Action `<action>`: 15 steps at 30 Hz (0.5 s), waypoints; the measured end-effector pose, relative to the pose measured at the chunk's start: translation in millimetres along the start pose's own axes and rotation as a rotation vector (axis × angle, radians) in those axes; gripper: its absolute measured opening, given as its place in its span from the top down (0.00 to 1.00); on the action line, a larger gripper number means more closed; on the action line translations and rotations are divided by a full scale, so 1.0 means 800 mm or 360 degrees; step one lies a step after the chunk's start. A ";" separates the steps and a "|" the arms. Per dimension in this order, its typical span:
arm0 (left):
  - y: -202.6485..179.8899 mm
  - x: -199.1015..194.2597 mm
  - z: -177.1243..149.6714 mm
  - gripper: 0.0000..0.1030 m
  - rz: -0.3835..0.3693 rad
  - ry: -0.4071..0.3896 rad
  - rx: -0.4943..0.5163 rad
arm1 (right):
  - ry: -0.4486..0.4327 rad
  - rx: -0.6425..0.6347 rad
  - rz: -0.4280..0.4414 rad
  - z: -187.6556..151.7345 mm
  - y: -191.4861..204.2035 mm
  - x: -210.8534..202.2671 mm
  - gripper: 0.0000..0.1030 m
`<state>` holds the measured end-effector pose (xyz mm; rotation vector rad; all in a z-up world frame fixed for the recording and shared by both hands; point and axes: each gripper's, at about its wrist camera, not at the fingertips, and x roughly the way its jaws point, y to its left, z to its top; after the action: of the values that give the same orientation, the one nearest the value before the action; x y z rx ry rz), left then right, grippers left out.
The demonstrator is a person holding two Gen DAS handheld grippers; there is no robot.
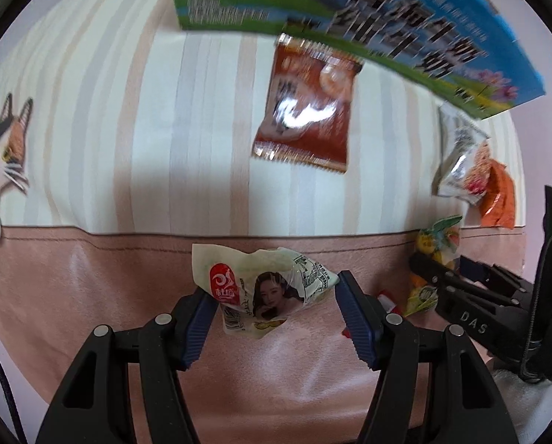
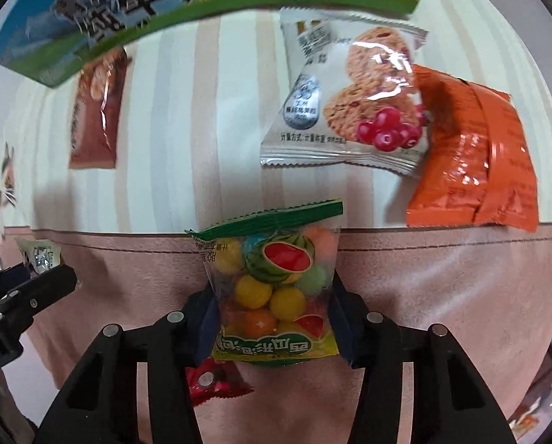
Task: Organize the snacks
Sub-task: 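Carry both candy packs into the box and open both tools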
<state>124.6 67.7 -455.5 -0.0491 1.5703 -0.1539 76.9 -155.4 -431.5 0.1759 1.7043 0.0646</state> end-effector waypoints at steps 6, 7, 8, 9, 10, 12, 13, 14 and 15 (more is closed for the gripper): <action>-0.026 -0.052 0.012 0.40 -0.0077 -0.0111 0.0064 | 0.0112 -0.0008 0.0081 0.020 -0.008 -0.058 0.48; -0.030 -0.060 0.015 0.40 -0.0088 -0.0129 0.0072 | 0.0090 -0.0003 0.0106 0.022 -0.006 -0.070 0.48; -0.035 -0.073 0.019 0.40 -0.0108 -0.0156 0.0085 | 0.0060 -0.0003 0.0140 0.030 -0.008 -0.083 0.48; -0.041 -0.087 0.025 0.40 -0.0131 -0.0187 0.0100 | 0.0038 -0.0007 0.0166 0.034 -0.004 -0.096 0.48; -0.046 -0.099 0.030 0.40 -0.0148 -0.0213 0.0108 | 0.0011 -0.0008 0.0191 0.040 -0.004 -0.110 0.48; -0.055 -0.123 0.049 0.40 -0.0181 -0.0253 0.0129 | -0.0055 -0.0015 0.0237 0.057 -0.005 -0.140 0.48; -0.059 -0.135 0.060 0.40 -0.0193 -0.0280 0.0134 | -0.0084 -0.0014 0.0259 0.066 -0.005 -0.157 0.48; -0.060 -0.144 0.069 0.40 -0.0199 -0.0300 0.0138 | -0.0133 -0.0012 0.0294 0.079 -0.004 -0.177 0.48; -0.061 -0.154 0.079 0.40 -0.0198 -0.0322 0.0149 | -0.0169 -0.0021 0.0312 0.087 0.003 -0.194 0.48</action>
<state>185.1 30.8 -326.7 -0.0865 1.3569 -0.3109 165.8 -181.1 -289.2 0.3309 1.5764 0.2088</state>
